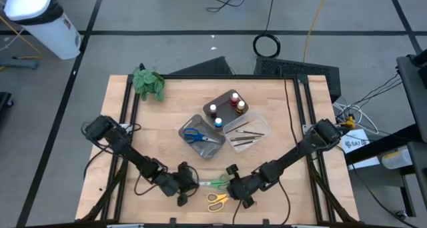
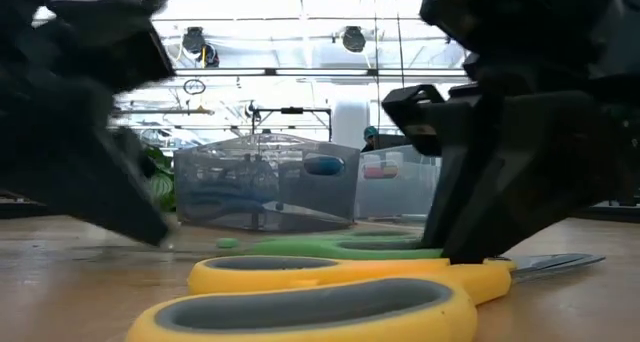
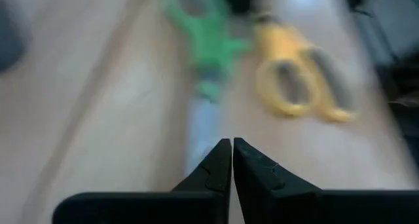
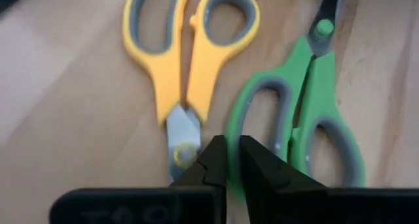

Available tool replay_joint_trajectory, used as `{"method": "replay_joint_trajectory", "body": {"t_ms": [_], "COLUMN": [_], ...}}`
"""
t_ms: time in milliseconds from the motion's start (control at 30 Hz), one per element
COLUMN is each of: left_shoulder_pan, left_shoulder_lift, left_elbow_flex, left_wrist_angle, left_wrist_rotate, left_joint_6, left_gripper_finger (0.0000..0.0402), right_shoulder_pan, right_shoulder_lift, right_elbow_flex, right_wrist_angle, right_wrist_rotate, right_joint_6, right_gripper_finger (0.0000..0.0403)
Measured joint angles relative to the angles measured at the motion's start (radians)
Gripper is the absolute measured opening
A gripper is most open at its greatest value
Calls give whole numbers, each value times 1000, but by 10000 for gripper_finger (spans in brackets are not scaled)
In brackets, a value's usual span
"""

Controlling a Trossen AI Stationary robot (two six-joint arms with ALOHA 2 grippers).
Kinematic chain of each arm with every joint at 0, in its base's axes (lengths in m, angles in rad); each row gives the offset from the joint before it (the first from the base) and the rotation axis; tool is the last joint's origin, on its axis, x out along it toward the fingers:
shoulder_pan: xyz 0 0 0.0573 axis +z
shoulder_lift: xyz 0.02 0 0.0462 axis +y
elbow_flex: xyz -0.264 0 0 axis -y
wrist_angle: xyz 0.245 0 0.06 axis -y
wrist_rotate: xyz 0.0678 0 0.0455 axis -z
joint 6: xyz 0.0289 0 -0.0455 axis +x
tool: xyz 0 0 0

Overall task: Pick & Place Paint Supplies
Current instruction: Put the green scissors into the bottom black bin

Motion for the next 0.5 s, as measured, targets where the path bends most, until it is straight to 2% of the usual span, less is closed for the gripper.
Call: {"method": "replay_joint_trajectory", "body": {"t_ms": [100, 500], "left_shoulder_pan": [-8, -54], "left_shoulder_lift": [-91, -440], "left_elbow_flex": [7, 10], "left_wrist_angle": [22, 45], "left_wrist_rotate": [4, -118], "left_joint_6": [100, 455], "left_gripper_finger": [25, 26], "right_shoulder_pan": [9, -13], "right_shoulder_lift": [-30, -160], "right_elbow_flex": [-4, -1], "right_wrist_angle": [5, 164], "right_wrist_rotate": [9, 63], "right_joint_6": [-16, 39], "right_gripper_finger": [12, 12]}}
